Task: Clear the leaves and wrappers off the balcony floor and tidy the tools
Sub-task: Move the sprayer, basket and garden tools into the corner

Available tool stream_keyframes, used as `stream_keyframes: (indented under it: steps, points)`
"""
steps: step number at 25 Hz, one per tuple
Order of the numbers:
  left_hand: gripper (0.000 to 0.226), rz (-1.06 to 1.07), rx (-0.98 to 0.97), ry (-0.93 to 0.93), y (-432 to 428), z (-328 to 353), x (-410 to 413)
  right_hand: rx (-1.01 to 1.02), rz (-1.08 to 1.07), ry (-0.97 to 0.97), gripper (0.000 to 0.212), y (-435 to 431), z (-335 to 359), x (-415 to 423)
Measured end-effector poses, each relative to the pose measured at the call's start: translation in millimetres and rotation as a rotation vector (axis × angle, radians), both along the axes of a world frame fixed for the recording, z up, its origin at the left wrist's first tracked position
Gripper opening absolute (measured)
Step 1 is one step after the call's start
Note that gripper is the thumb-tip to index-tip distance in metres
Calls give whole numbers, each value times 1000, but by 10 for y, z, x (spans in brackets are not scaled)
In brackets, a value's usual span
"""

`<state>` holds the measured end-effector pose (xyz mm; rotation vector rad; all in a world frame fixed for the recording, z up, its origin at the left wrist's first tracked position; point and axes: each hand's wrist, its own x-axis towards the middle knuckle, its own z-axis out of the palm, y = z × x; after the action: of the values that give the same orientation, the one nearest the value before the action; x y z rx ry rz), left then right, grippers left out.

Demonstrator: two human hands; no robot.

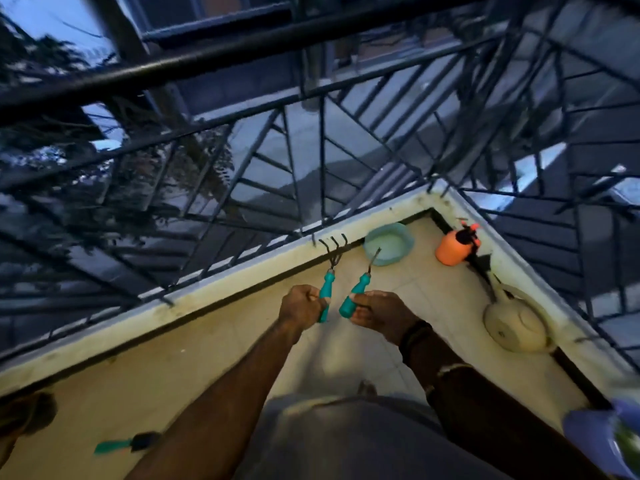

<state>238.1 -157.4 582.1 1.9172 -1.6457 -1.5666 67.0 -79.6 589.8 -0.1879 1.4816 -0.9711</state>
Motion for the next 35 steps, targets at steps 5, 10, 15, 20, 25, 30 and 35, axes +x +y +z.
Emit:
stream_keyframes:
  steps: [5,10,15,20,25,30,35]
  points:
    - [10,-106,51,-61,-500,37,-1091,13,-164,-47,27,-325,-147,-1046]
    - [10,-262,57,-142,-1502,-301,-1995,96,-308,-70,18,-946,-509,-1755]
    - [44,-598,45,-313,-2722,-897,-2820,197,-408,-76,15,-1815,-1028,-2299]
    - [31,-823,22,-413,-3468,-1793,-3622,300,-418,-55,11,-2621,-2017,-2827]
    - [33,-956,-30,-510,-3643,-3270,-4317,334,-296,-108,12,-2969,-3651,-3266]
    - [36,-1050,-16,-601,-3781,-4894,-4776,533,-367,-205,28,-3232,-5157,-3623]
    - [39,-1018,-135,-671,-3861,-5636,-4942,585,-302,-111,31,-3304,-5939,-3802]
